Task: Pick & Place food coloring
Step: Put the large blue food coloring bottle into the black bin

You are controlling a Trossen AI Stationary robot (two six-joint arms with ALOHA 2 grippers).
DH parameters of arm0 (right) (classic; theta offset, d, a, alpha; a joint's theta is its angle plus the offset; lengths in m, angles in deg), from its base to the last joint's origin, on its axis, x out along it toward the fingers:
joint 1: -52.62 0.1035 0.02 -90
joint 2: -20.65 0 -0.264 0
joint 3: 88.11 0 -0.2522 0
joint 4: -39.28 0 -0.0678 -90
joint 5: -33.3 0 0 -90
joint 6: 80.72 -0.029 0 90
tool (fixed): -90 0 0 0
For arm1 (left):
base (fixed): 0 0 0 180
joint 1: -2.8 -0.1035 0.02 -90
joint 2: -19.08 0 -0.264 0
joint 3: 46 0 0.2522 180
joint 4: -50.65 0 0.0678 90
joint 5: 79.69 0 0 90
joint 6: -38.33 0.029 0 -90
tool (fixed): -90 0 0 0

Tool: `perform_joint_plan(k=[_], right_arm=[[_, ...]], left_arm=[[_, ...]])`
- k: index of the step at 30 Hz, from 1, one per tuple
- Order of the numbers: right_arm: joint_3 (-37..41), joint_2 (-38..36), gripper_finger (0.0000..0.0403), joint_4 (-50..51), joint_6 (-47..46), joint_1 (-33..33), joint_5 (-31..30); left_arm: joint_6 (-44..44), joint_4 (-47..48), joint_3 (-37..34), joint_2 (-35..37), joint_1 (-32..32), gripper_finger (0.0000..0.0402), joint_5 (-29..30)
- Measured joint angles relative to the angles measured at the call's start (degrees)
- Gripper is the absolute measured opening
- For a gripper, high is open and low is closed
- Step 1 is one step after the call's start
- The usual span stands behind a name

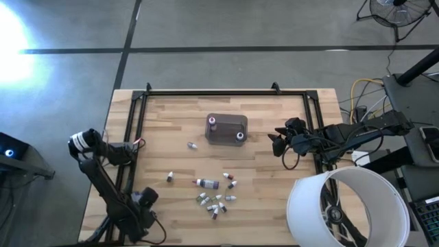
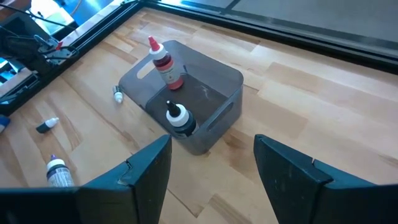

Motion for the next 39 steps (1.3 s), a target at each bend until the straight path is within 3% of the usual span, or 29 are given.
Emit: perform_joint_plan(k=[14, 26, 30, 39], right_arm=[[0.0, 0.0, 0.0221, 0.0, -1.1, 0.0, 0.0], [0.0, 0.0, 0.0221, -0.1, -1.5, 0.0, 0.0], [0.0, 0.0, 0.0221, -0.1, -1.4, 0.0, 0.0], [0.0, 0.0, 0.0221, -0.1, -1.5, 0.0, 0.0]], left_arm=[[5.5, 3.2, -0.9, -0.7, 0.0, 0.0129, -1.8], [5.2, 2.7, -3.0, 1.0, -0.1, 0.0127, -4.8], [6.5, 6.4, -3.7, 1.4, -0.1, 0.0127, -5.1], [7.2, 9.5, -2.6, 1.7, -4.2, 0.0127, -4.3]])
